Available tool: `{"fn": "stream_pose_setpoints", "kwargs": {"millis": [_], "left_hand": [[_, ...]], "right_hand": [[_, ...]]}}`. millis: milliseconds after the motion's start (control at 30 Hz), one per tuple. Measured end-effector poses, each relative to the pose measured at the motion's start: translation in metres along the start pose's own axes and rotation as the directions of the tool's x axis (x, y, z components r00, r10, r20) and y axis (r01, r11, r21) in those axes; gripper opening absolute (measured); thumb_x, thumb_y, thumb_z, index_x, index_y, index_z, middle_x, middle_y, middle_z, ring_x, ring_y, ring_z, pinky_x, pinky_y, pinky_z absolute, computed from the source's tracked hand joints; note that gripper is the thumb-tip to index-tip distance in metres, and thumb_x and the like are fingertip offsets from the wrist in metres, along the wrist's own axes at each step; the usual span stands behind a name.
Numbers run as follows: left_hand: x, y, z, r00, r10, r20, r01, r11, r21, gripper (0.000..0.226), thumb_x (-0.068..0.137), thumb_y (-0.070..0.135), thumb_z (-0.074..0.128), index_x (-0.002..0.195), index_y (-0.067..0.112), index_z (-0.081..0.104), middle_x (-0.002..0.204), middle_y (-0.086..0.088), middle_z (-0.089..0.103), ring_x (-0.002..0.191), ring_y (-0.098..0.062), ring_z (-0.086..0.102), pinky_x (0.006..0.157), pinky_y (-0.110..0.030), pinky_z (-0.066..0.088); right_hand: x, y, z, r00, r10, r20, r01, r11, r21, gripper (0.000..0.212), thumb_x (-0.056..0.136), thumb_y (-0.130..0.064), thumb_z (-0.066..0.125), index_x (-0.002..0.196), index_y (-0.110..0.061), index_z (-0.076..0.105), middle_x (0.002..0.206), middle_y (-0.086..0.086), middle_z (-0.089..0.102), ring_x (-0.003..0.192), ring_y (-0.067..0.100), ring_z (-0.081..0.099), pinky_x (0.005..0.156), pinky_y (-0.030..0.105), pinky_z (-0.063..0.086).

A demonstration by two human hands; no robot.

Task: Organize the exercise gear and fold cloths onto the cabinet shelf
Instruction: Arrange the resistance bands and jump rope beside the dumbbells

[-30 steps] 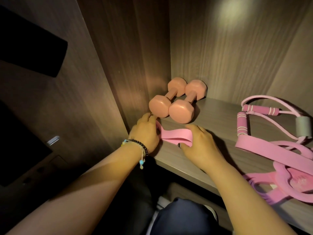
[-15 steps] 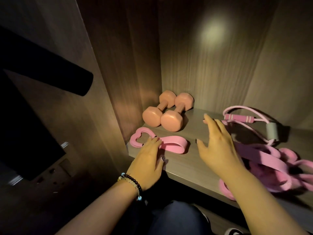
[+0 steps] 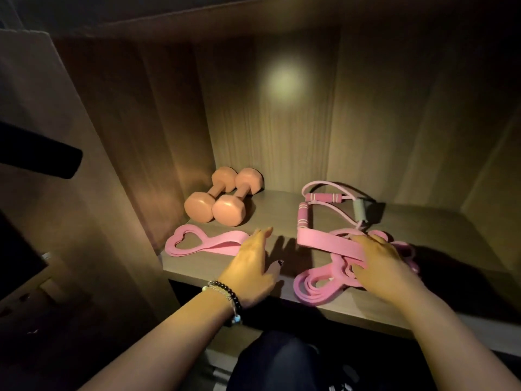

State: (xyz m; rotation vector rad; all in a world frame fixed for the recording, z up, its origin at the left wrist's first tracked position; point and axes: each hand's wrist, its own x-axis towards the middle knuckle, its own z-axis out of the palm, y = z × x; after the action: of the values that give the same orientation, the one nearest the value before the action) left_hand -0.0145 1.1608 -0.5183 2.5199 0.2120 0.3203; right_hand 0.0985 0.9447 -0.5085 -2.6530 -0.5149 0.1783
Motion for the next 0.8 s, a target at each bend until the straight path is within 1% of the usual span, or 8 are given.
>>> {"fn": "stream_pose_setpoints", "kwargs": {"millis": [167,267,367,467,567,633,700,800], "left_hand": [[0.033,0.029,0.026,1.000,0.001,0.009,-0.001,1.000,-0.009,0.059,0.087,0.023,0.058,0.142,0.019,0.035,0.142,-0.002,0.044,0.130,-0.018,0.041,0.095,-0.014,0.025],[0.049,0.041,0.042,0.998,0.051,0.041,-0.050,0.999,-0.013,0.056,0.083,0.016,0.061,0.136,0.018,0.043,0.132,-0.005,0.048,0.121,-0.021,0.048,0.089,-0.012,0.029],[0.057,0.051,0.057,0.996,0.072,0.050,-0.072,0.997,-0.006,0.061,0.082,0.018,0.062,0.139,0.020,0.041,0.139,-0.004,0.041,0.128,-0.023,0.042,0.108,-0.028,0.033],[0.061,0.059,0.070,0.990,0.136,0.038,-0.141,0.958,0.249,0.065,0.083,0.028,0.060,0.143,0.025,0.036,0.150,0.000,0.030,0.142,-0.022,0.022,0.119,-0.053,0.006],[0.063,0.069,0.077,0.940,0.332,0.083,-0.335,0.841,0.425,0.064,0.085,0.033,0.058,0.145,0.027,0.036,0.151,0.002,0.033,0.144,-0.018,0.020,0.116,-0.049,-0.006],[0.064,0.077,0.080,0.920,0.381,0.097,-0.384,0.819,0.426,0.056,0.085,0.034,0.058,0.139,0.028,0.046,0.142,0.002,0.049,0.132,-0.021,0.041,0.116,-0.041,0.014],[0.064,0.083,0.080,0.950,0.308,0.047,-0.308,0.909,0.279,0.043,0.084,0.033,0.060,0.127,0.031,0.058,0.126,0.005,0.062,0.113,-0.020,0.058,0.100,-0.034,0.043],[0.063,0.087,0.077,0.984,0.140,-0.111,-0.146,0.988,-0.047,0.024,0.082,0.025,0.068,0.107,0.026,0.067,0.106,0.006,0.069,0.096,-0.014,0.066,0.083,-0.035,0.054]], "right_hand": [[-0.004,0.034,-0.005,0.997,0.080,-0.019,-0.080,0.997,0.021,0.074,0.084,-0.033,0.065,0.147,-0.031,0.025,0.150,-0.004,0.023,0.135,0.022,0.033,0.105,0.039,0.039],[-0.003,0.049,-0.011,0.990,0.117,0.080,-0.121,0.992,0.036,0.063,0.081,-0.040,0.065,0.139,-0.029,0.041,0.143,-0.002,0.032,0.123,0.019,0.045,0.099,0.034,0.045],[-0.002,0.060,-0.014,0.992,0.066,0.107,-0.077,0.992,0.103,0.043,0.081,-0.034,0.067,0.123,-0.026,0.059,0.138,-0.004,0.037,0.111,0.016,0.053,0.095,0.031,0.049],[0.003,0.072,-0.012,0.992,0.061,0.114,-0.083,0.978,0.194,0.056,0.078,-0.024,0.072,0.131,-0.025,0.053,0.143,-0.004,0.035,0.118,0.017,0.052,0.100,0.036,0.048],[0.007,0.080,-0.011,0.984,0.127,0.123,-0.143,0.981,0.133,0.066,0.081,-0.019,0.070,0.140,-0.031,0.041,0.146,-0.003,0.033,0.123,0.018,0.049,0.100,0.037,0.047],[0.010,0.084,-0.011,0.987,0.146,0.063,-0.152,0.983,0.104,0.056,0.084,-0.017,0.067,0.134,-0.032,0.047,0.139,-0.003,0.038,0.114,0.019,0.054,0.094,0.036,0.051],[0.011,0.085,-0.014,0.986,0.163,0.021,-0.164,0.984,0.065,0.044,0.087,-0.017,0.065,0.128,-0.030,0.054,0.131,-0.002,0.046,0.111,0.019,0.054,0.092,0.033,0.050],[0.009,0.087,-0.016,0.983,0.186,-0.007,-0.185,0.978,0.093,0.041,0.086,-0.022,0.066,0.125,-0.031,0.055,0.130,-0.003,0.047,0.114,0.019,0.053,0.095,0.034,0.049]]}}
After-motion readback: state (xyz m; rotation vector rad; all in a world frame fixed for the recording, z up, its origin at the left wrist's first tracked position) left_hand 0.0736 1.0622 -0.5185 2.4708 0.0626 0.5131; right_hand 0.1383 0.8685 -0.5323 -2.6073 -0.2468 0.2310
